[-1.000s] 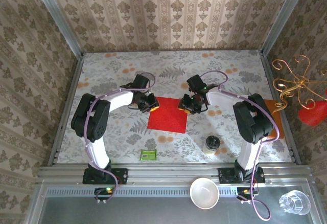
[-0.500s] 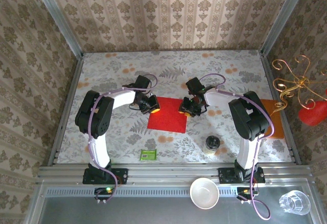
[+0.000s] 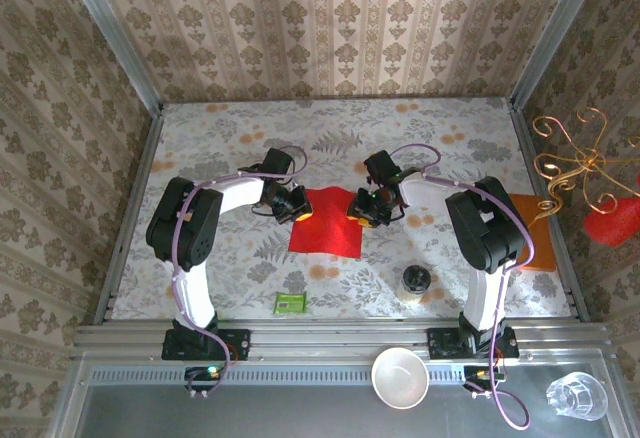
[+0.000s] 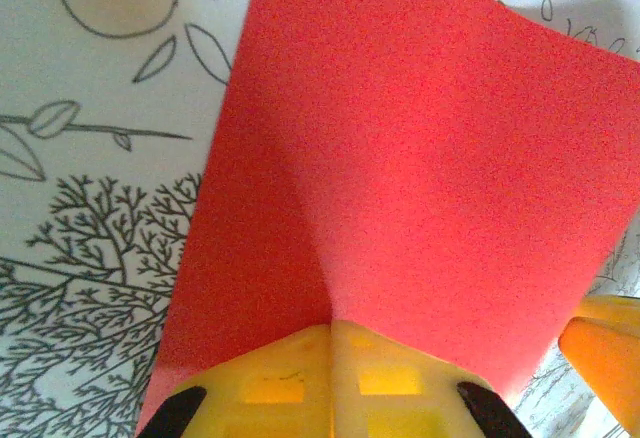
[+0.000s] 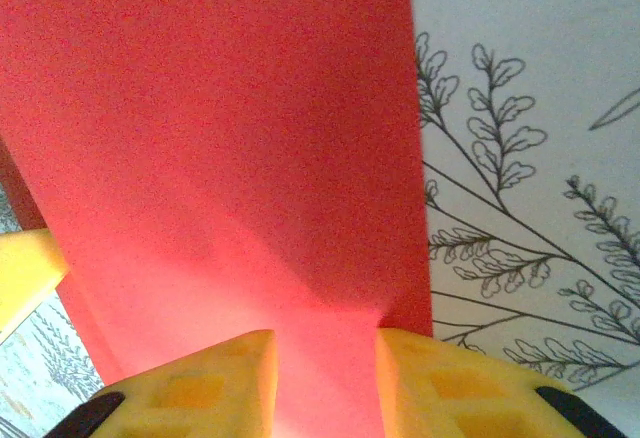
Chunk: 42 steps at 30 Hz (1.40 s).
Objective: Fold a paper plane with a square sheet of paper (pick it up from the middle)
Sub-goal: First fold in half a square sheet of paper at the center of the table.
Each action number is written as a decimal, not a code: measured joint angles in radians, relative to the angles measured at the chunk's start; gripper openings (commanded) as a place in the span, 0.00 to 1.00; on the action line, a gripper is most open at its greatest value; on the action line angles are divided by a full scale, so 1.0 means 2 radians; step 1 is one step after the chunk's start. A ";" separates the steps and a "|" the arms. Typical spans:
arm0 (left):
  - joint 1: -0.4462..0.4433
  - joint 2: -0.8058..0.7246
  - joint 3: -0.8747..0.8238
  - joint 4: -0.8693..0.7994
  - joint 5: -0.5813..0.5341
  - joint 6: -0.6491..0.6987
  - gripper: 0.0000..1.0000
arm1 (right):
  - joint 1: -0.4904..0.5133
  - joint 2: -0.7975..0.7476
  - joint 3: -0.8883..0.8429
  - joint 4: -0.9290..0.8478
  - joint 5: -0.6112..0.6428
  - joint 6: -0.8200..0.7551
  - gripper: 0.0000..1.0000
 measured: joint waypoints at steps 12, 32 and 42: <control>0.001 -0.014 -0.031 0.046 0.005 -0.020 0.16 | -0.002 0.009 0.000 0.024 -0.015 0.001 0.31; 0.004 -0.054 -0.109 0.207 0.047 -0.079 0.73 | 0.000 0.036 0.016 0.057 -0.051 0.010 0.30; 0.003 -0.059 -0.110 0.206 0.052 -0.066 0.77 | 0.019 0.054 0.038 0.069 -0.054 0.018 0.30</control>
